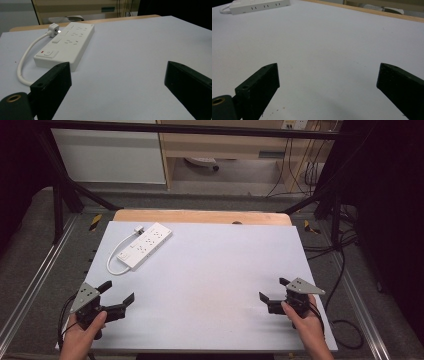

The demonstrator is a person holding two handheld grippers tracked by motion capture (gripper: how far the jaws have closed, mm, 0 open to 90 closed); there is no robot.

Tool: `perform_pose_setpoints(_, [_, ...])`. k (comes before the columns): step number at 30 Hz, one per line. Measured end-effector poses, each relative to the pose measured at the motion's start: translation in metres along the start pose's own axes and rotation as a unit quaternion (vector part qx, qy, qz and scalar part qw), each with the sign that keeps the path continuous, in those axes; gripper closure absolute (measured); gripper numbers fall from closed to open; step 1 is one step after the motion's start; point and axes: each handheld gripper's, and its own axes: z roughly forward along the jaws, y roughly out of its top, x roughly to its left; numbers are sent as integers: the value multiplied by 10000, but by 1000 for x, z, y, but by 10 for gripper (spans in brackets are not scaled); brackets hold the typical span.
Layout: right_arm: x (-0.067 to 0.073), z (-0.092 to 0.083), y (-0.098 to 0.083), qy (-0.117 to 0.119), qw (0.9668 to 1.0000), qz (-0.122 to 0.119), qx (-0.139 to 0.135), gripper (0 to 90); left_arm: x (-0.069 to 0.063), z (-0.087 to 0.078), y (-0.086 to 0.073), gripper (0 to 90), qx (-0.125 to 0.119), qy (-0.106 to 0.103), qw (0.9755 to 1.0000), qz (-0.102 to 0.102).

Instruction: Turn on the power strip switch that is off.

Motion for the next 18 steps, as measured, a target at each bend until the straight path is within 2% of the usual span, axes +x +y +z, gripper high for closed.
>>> perform_pose_setpoints(11, [-1,-2,1,-10,10000,-14,-93,45,0,-5,4,72,-165,-40,9998,-59])
perform_pose_setpoints(13, [-1,-2,1,-6,10000,5,-87,44,1,-5,4,72,-163,-69,9997,-143])
perform_pose_setpoints(18, [0,-2,1,-6,10000,26,-80,41,0,-4,6,72,-163,-121,9998,-75])
